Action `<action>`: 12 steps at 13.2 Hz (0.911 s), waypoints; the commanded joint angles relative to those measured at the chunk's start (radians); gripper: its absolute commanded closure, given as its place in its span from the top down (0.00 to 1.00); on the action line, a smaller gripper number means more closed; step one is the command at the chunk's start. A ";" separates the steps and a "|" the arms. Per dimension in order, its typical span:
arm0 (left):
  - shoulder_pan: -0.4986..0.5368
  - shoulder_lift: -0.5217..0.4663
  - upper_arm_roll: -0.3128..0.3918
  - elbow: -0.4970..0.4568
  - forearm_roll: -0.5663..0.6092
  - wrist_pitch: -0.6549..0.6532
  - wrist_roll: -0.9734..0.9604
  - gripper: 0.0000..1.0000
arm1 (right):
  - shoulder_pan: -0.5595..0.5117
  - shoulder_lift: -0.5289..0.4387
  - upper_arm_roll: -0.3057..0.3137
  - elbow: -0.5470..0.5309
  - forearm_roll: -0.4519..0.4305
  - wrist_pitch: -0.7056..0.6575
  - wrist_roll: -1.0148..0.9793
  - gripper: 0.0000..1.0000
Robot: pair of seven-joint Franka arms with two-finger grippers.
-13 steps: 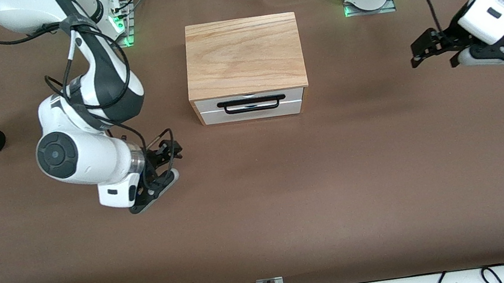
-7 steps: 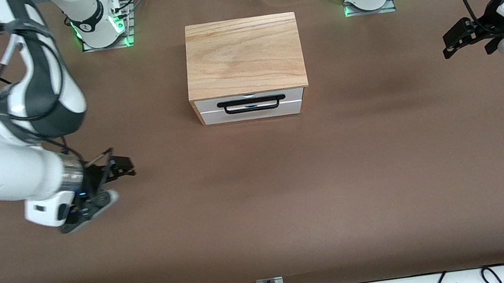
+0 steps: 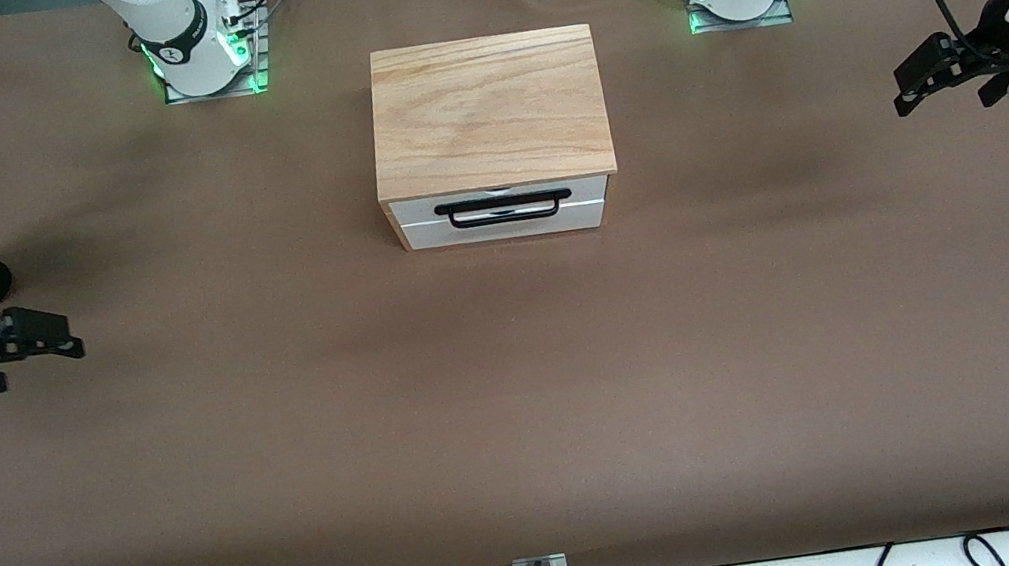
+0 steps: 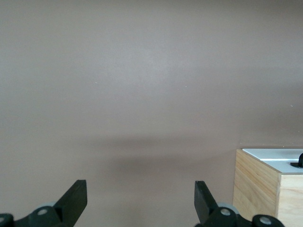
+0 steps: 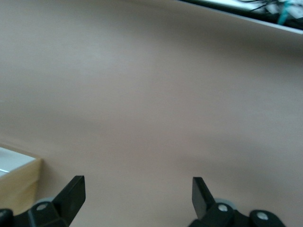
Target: Close drawer with both arms simultaneously
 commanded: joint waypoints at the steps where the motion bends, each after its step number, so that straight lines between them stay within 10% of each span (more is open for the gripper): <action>1: -0.004 0.010 0.002 0.029 0.048 -0.023 -0.001 1.00 | -0.022 -0.063 0.017 -0.013 -0.067 -0.002 0.006 1.00; 12: -0.004 0.010 0.007 0.029 0.048 -0.025 -0.001 1.00 | -0.211 -0.305 0.272 -0.228 -0.218 -0.011 0.068 1.00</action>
